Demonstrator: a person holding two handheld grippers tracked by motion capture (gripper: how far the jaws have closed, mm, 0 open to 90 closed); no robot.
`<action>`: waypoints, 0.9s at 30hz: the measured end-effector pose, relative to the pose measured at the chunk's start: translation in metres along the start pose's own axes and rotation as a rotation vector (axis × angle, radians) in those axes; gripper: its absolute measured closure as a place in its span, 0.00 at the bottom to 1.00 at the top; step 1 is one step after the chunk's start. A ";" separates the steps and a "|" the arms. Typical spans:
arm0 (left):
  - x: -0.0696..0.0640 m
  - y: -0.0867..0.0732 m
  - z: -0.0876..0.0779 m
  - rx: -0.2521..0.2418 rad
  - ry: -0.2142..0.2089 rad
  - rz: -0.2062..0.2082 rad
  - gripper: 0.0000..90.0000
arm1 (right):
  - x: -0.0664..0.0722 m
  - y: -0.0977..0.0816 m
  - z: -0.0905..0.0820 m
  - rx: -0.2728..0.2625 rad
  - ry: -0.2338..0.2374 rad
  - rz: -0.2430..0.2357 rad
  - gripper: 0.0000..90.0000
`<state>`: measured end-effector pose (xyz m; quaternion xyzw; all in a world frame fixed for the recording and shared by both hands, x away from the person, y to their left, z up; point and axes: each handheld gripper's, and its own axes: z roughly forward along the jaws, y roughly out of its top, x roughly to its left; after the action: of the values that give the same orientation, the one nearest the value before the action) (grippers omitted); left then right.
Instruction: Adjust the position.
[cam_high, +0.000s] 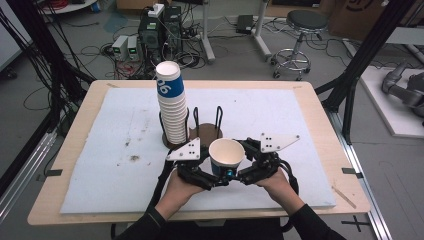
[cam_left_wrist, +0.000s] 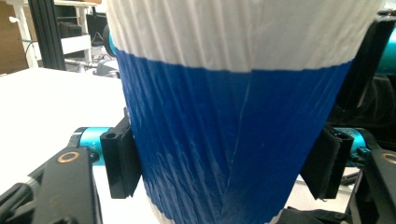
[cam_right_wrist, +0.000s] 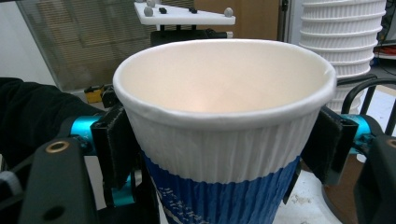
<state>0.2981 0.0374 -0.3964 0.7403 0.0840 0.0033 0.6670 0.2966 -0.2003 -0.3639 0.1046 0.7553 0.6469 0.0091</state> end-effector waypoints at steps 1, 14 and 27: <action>0.000 0.000 0.000 0.001 0.000 -0.002 0.30 | 0.000 0.000 0.000 0.004 0.001 0.004 0.26; 0.000 -0.002 0.002 0.006 0.002 0.024 0.31 | 0.001 0.003 -0.001 -0.006 0.002 0.011 0.23; 0.003 -0.001 -0.009 0.032 0.068 0.012 0.19 | -0.003 0.005 -0.009 -0.013 -0.056 -0.010 0.24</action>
<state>0.2999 0.0465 -0.3967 0.7507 0.1021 0.0314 0.6519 0.2993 -0.2088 -0.3584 0.1189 0.7512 0.6484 0.0341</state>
